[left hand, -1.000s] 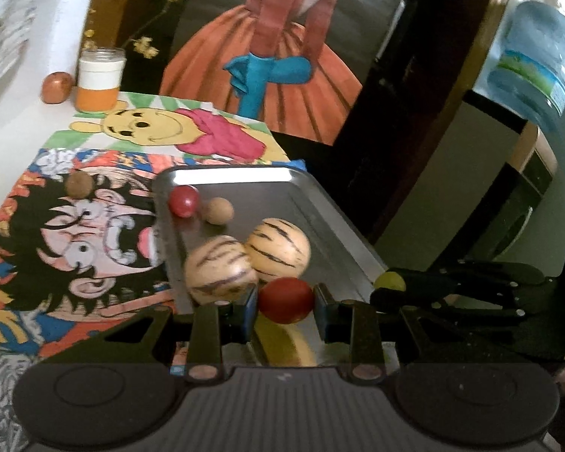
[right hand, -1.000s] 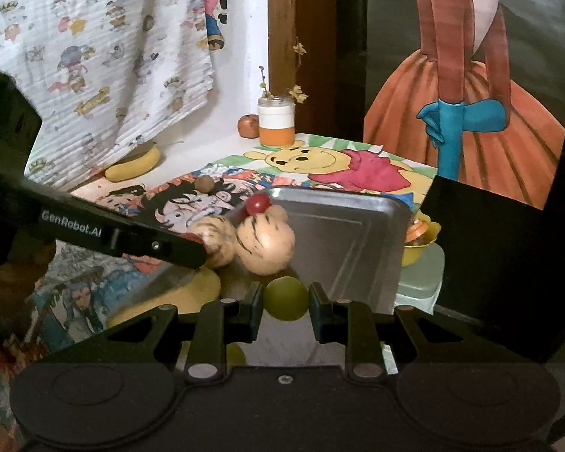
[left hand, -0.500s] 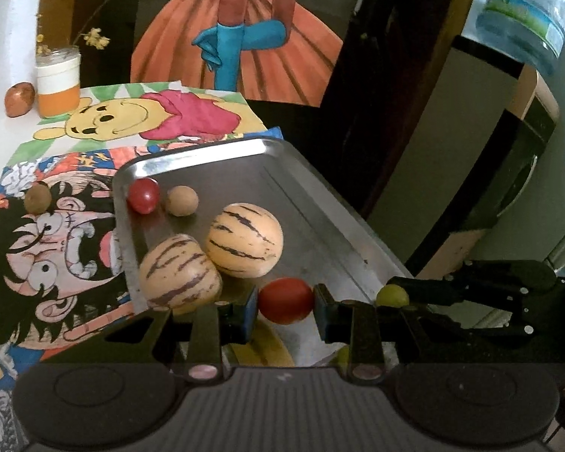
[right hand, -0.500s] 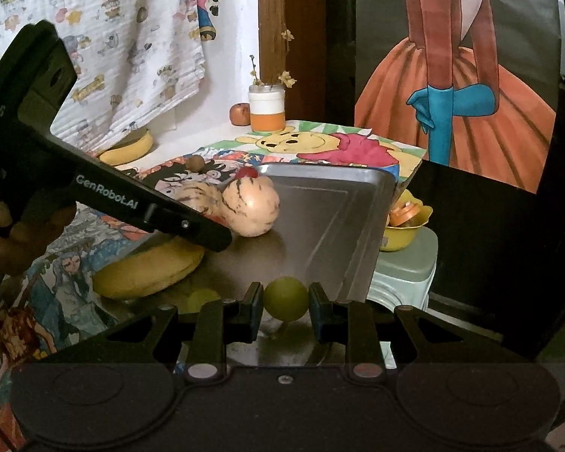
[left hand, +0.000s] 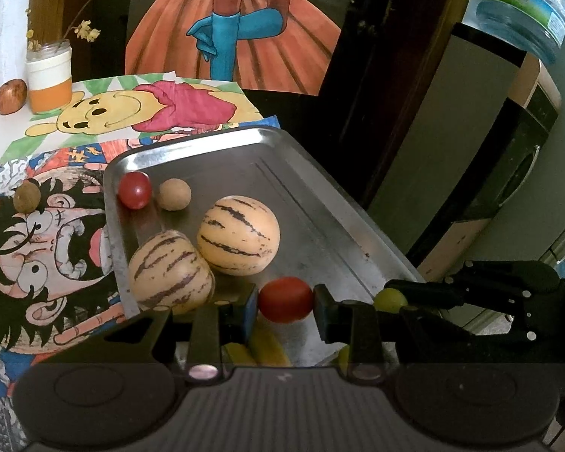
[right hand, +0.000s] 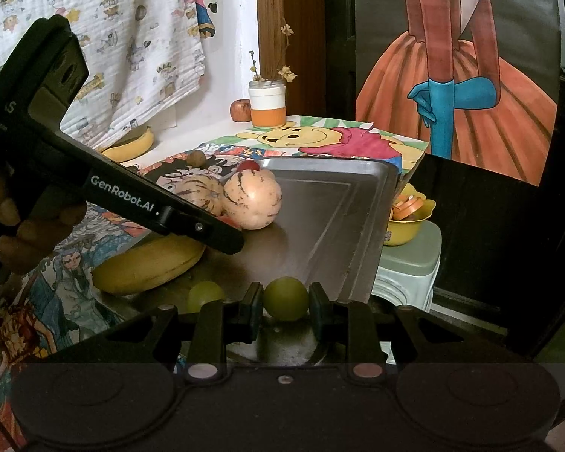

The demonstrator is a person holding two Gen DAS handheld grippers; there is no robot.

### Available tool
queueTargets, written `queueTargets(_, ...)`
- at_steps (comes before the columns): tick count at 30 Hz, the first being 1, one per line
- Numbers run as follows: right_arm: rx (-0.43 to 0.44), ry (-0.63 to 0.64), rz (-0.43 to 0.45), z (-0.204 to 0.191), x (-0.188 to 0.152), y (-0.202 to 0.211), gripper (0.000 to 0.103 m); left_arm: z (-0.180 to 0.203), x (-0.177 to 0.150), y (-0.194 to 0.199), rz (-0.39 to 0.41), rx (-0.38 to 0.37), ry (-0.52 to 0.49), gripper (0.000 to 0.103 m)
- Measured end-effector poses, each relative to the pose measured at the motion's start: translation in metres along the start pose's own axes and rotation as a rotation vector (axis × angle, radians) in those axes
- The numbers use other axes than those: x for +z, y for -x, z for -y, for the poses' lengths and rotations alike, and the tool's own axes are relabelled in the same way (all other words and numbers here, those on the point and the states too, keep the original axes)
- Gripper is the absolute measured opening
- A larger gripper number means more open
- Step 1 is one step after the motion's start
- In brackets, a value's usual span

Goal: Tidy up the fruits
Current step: 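Carry the grape over the tray with the right tool while the left tool carries the tomato there, then open the right tool to drop the grape into the tray while the left tool drops the tomato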

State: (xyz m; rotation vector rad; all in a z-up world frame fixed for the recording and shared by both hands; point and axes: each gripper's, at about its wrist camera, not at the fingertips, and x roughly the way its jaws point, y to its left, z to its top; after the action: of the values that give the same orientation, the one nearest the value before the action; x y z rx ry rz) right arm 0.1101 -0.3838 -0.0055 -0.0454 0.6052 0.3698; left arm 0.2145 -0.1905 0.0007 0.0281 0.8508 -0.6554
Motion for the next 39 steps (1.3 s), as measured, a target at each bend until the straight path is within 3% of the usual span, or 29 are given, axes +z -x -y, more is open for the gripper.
queueTargets(10,0.003,-0.031,0.011,-0.001,-0.002,0.001,0.030,-0.002,0.001,-0.001,-0.006,0.005,0.028,0.035)
queueTargets(19,-0.021,-0.080,0.047,-0.003,0.001,0.017,0.041,-0.004,0.004,0.014,0.031,-0.004,0.090,0.061)
queueTargets(24,-0.036,-0.109,0.082,-0.011,0.004,0.034,0.058,-0.003,0.005,0.042,0.098,-0.006,0.121,0.081)
queueTargets(30,-0.054,-0.117,0.129,-0.028,0.015,0.058,0.077,-0.004,-0.004,0.079,0.186,0.015,0.149,0.098)
queueTargets(33,-0.054,-0.120,0.145,-0.038,0.020,0.070,0.087,-0.006,-0.013,0.099,0.225,0.028,0.164,0.103)
queueTargets(39,-0.045,-0.110,0.143,-0.062,0.027,0.087,0.102,-0.016,-0.041,0.135,0.265,0.077,0.197,0.103)
